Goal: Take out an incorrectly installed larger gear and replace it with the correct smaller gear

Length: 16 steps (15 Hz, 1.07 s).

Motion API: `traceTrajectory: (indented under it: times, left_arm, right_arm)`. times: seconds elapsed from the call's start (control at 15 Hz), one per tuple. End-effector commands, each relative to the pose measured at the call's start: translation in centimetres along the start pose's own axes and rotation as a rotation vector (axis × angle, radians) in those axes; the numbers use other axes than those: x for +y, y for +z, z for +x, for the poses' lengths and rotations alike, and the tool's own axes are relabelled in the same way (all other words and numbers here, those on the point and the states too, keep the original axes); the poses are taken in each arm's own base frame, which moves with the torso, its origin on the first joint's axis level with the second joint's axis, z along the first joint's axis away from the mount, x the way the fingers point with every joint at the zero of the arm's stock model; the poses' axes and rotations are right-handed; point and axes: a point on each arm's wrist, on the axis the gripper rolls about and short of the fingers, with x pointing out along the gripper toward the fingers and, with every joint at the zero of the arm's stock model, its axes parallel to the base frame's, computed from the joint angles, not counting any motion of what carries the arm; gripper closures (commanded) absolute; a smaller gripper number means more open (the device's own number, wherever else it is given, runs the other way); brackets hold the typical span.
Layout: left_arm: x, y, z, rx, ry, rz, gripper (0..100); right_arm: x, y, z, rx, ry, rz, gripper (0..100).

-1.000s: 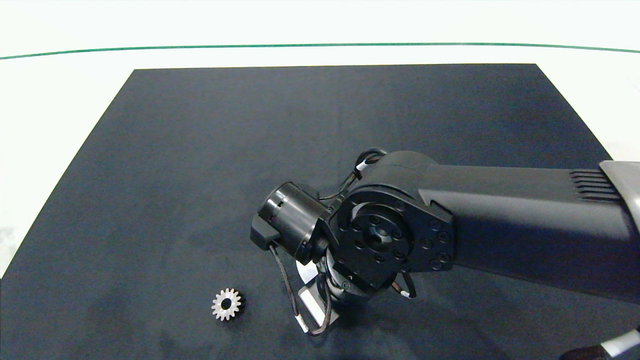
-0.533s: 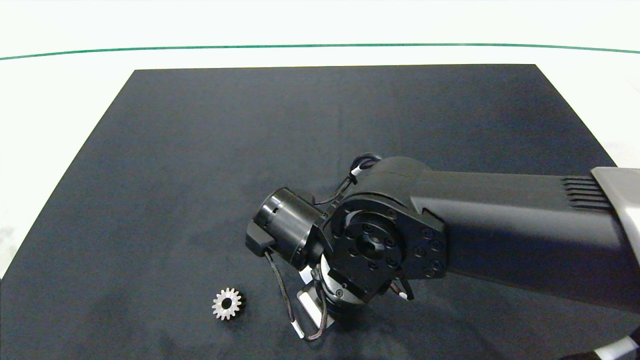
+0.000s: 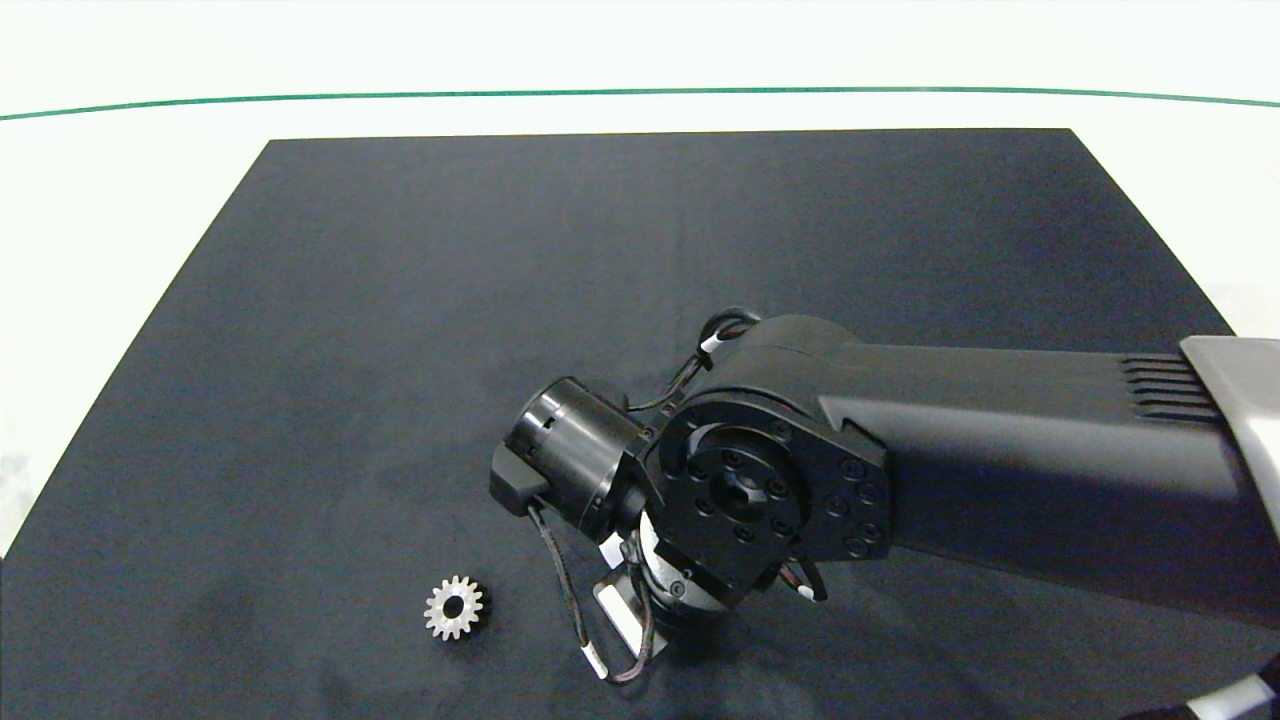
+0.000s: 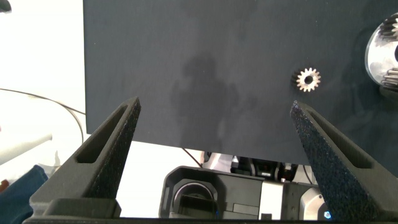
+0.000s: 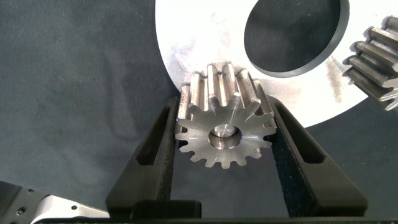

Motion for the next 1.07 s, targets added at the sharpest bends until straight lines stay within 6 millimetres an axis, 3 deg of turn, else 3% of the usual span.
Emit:
traceTrajectory:
  times: [0.07, 1.07]
  left_arm:
    - [0.0, -0.1, 0.0, 0.008, 0.002, 0.000, 0]
    - [0.0, -0.1, 0.1, 0.010, 0.001, 0.003, 0]
  right_arm:
    - [0.0, -0.1, -0.1, 0.004, 0.000, -0.002, 100]
    - [-0.3, -0.5, -2.6, -0.037, 0.020, -0.004, 100]
